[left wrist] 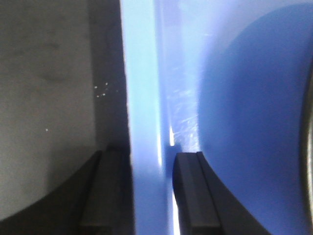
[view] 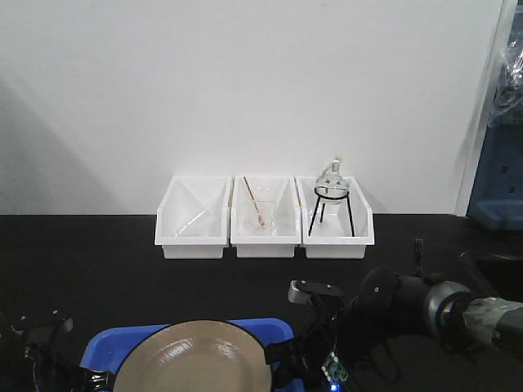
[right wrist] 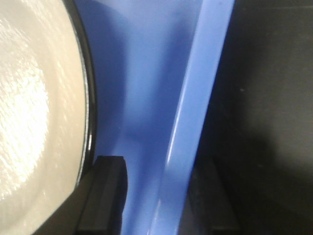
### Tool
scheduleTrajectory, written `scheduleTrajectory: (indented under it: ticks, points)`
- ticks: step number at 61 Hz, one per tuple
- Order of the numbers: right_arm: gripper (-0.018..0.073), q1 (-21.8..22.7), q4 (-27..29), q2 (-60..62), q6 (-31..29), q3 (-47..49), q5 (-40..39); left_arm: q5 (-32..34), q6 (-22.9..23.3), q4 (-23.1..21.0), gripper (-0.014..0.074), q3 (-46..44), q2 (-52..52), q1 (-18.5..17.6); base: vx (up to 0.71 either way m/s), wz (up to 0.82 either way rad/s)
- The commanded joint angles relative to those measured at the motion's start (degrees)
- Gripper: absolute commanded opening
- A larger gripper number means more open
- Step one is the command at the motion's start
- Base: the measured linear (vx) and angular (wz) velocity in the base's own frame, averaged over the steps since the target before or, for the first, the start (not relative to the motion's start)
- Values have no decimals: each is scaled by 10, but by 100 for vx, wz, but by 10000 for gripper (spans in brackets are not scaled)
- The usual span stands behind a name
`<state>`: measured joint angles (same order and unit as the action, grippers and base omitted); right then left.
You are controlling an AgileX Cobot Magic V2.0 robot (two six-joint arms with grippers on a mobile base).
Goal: Place disk in tray to left cabinet
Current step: 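Move both grippers to the tray's side walls and grip them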
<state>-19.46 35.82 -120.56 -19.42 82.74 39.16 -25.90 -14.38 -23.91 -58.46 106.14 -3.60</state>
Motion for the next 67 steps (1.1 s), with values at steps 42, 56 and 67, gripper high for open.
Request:
scheduleTrajectory:
  ticks: [42,56,67]
  points:
    - [52,1,83,2,0,56,77,-55,-1,-73,52,-17,-13,-21,0,0]
    - [11,1,80,2,15,112,123,-103,-1,-87,-8,-51,-33,-19,0,0]
    - [7,1,79,2,99,140,144,-192,37,-87,-6,-135,-38,-19,0,0]
